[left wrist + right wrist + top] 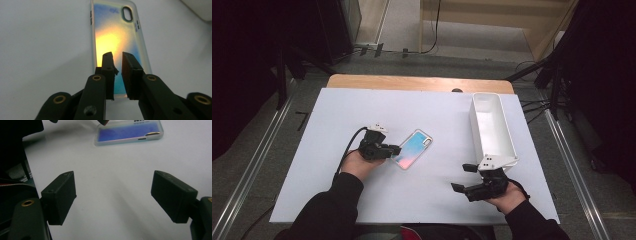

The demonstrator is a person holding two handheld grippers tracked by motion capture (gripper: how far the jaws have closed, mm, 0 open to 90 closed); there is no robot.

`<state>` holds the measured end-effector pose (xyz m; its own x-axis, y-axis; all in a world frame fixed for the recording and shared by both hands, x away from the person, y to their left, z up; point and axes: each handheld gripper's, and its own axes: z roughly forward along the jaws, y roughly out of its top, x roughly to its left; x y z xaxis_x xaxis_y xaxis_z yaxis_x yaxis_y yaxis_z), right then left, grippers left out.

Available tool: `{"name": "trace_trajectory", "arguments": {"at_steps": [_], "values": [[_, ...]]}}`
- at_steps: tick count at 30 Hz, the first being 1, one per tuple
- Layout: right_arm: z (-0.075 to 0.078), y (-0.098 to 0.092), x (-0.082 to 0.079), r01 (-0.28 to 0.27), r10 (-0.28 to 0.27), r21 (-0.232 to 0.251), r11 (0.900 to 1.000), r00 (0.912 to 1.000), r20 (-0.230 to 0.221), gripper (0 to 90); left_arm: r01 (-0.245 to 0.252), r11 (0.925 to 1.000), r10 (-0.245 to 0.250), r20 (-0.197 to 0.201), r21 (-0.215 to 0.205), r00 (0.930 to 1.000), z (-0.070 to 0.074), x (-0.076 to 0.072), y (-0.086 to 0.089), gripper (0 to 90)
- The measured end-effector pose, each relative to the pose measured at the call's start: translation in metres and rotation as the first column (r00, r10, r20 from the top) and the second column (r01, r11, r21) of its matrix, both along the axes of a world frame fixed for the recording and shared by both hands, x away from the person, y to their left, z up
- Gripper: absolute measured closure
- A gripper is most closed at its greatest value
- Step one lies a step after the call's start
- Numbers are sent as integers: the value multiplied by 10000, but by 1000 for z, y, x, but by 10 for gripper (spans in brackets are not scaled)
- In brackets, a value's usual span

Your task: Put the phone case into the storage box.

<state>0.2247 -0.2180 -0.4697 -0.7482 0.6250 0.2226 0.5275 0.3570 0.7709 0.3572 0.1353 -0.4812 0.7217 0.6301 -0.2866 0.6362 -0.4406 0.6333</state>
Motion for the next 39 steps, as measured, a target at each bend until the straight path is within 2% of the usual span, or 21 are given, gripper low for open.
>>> {"name": "trace_trajectory", "arguments": {"at_steps": [4, 8, 11, 15, 19, 25, 28, 32, 35, 36, 39], "values": [[0, 0, 0, -22, 22, -7, 10000, 10000, 1, 189, 245, 9994, -246, -45, -258, 9997, 6, -3, 3, 701], [0, 0, 0, -25, 25, 2, 10000, 10000, 15, 189, 499, 9977, -511, -257, -449, 9984, 11, -6, 7, 591], [0, 0, -1, -9, 9, -1, 10000, 10000, 3, 189, 730, 9956, -740, -146, -589, 9972, 13, -8, 11, 474], [0, -1, -2, -2, 2, -9, 10000, 10000, -2, 189, 825, 9935, -824, 50, -778, 9966, 16, -11, 15, 384], [0, -1, -2, -9, 9, -28, 10000, 10000, 8, 189, 914, 9915, -908, 107, -926, 9958, 19, -14, 18, 382], [-1, -2, -3, 32, -32, -6, 10000, 10000, 15, 189, 1168, 9860, -1122, 447, -1191, 9927, 25, -24, 21, 354], [0, -2, -4, 27, -27, -31, 10000, 10000, 18, 189, 1229, 9859, -1177, 516, -1137, 9917, 26, -30, 24, 350], [-1, -2, -4, 44, -44, -58, 10000, 10000, 20, 189, 1318, 9786, -1264, 438, -1583, 9910, 26, -41, 27, 326], [-1, -2, -4, 58, -58, -78, 10000, 10000, 10, 189, 1477, 9802, -1400, 664, -1317, 9879, 28, -49, 28, 326], [-1, -2, -4, 49, -49, -89, 9999, 10000, 16, 189, 1543, 9785, -1452, 743, -1367, 9866, 27, -52, 29, 326], [-1, -2, -3, 8, -8, -83, 10000, 10000, 18, 189, 1609, 9784, -1530, 690, -1296, 9858, 27, -57, 32, 325]]}}
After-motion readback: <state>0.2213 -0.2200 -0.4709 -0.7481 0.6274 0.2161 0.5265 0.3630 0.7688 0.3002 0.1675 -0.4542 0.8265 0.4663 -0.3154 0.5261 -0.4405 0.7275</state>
